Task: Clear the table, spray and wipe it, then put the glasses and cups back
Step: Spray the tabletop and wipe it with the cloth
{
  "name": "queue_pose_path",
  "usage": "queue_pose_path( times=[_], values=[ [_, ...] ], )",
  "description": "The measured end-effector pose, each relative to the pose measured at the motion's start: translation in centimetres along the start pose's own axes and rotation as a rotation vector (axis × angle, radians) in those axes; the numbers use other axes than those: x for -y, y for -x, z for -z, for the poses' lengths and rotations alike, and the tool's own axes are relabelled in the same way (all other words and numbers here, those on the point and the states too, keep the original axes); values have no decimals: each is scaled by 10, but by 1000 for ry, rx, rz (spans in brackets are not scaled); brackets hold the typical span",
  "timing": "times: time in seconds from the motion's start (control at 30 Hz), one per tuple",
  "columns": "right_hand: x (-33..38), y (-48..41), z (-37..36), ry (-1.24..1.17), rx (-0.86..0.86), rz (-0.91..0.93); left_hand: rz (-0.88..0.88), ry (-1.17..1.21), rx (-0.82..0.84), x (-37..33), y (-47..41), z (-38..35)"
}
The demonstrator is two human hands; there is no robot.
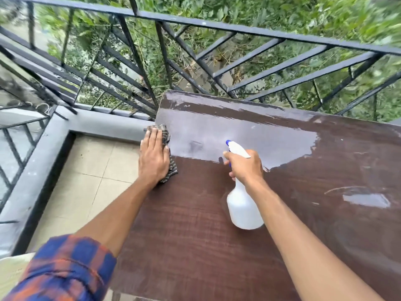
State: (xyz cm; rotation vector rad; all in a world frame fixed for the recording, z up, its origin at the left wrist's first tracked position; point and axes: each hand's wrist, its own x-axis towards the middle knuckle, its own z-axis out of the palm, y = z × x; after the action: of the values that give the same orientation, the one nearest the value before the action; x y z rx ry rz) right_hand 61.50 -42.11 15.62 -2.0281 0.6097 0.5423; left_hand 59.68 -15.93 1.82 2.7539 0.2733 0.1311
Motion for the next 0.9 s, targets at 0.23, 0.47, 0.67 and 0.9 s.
queue_pose_path(
  times=[0.23,0.47,0.67,0.9],
  values=[
    [-37,8,46,-76,-24,-39,-78,-7,69,-86,1,-26],
    [-88,8,117,-163,-226,-150,-344,67,243,-250,17,-85],
    [-127,14,168,-243,-357,-193,-505,50,311,-312,51,-113],
    [-162,34,182,-226,-366,-216,-551,66,304,-314,117,-111]
  ],
)
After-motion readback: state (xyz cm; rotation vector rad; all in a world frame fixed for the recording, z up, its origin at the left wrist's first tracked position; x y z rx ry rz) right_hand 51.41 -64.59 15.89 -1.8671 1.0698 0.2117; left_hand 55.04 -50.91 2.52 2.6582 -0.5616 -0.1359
